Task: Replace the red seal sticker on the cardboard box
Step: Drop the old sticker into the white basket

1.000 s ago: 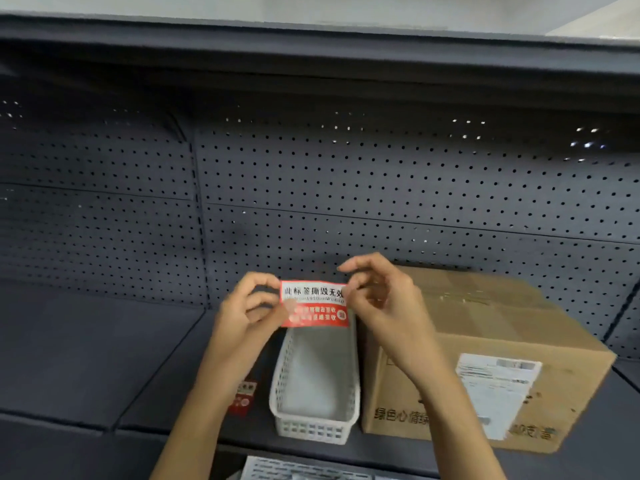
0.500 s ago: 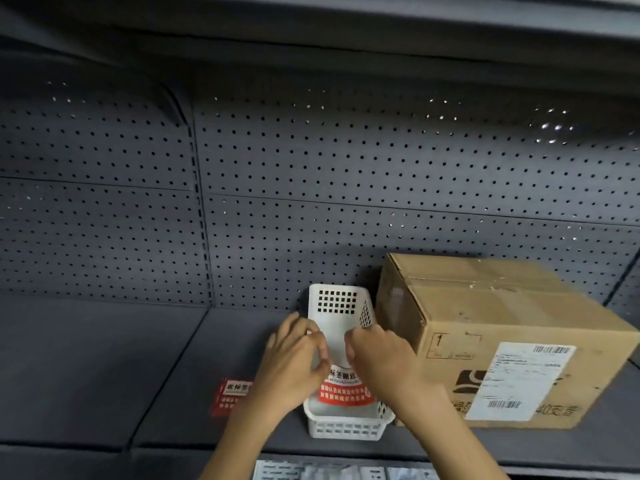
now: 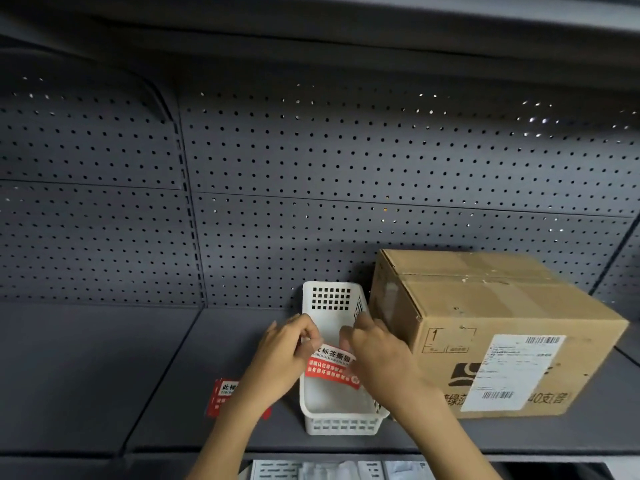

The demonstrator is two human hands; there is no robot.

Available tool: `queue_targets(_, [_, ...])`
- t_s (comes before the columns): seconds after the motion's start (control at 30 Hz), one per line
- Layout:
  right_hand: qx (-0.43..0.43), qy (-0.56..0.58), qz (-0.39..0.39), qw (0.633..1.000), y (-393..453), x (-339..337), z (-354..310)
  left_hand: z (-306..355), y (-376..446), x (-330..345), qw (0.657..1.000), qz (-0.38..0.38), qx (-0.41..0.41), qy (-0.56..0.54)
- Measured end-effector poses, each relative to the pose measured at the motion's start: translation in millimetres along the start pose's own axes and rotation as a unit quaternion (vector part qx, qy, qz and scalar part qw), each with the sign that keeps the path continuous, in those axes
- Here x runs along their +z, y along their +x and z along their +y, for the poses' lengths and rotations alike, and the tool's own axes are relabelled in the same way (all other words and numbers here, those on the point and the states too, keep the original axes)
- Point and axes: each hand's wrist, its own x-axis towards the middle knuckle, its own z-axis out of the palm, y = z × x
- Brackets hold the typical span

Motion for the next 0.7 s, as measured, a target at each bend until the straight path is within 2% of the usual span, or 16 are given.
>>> queue_targets(0.1, [-0.019,0.043,0.052,0.998,-0.3,-4.8,1.2,6.8,-1.1,-7.3,0.999,0.022,0.009,-0.041])
queue_targets(0.23, [-0.014,0.161,0.108,0.981,-0.8,-9.3,3.1,14.0,-4.0,-11.3,0.986,0.077,0.003,-0.147])
queue_targets(0.33, [-0.006,0.247,0.123,0.961,0.6,-7.7,5.4,15.2,-7.9,-11.2,0.955,0.06,-0.021,-0.289])
queue_targets(0.5, [-0.048,0.387,0.141,0.91,-5.8,-11.2,8.0,19.1,-6.7,-14.2,0.903,0.102,-0.072,-0.412])
queue_targets(0.57, [-0.083,0.399,0.147,0.901,-12.0,-12.8,7.3,20.1,-4.0,-15.2,0.893,0.106,-0.086,-0.43])
queue_targets(0.63, [-0.095,0.364,0.159,0.913,-12.7,-11.4,8.2,24.0,-3.3,-15.6,0.889,0.114,-0.084,-0.434])
queue_targets(0.7, [-0.07,0.319,0.179,0.928,-11.0,-10.0,8.9,28.2,-4.6,-15.7,0.883,0.123,-0.079,-0.446])
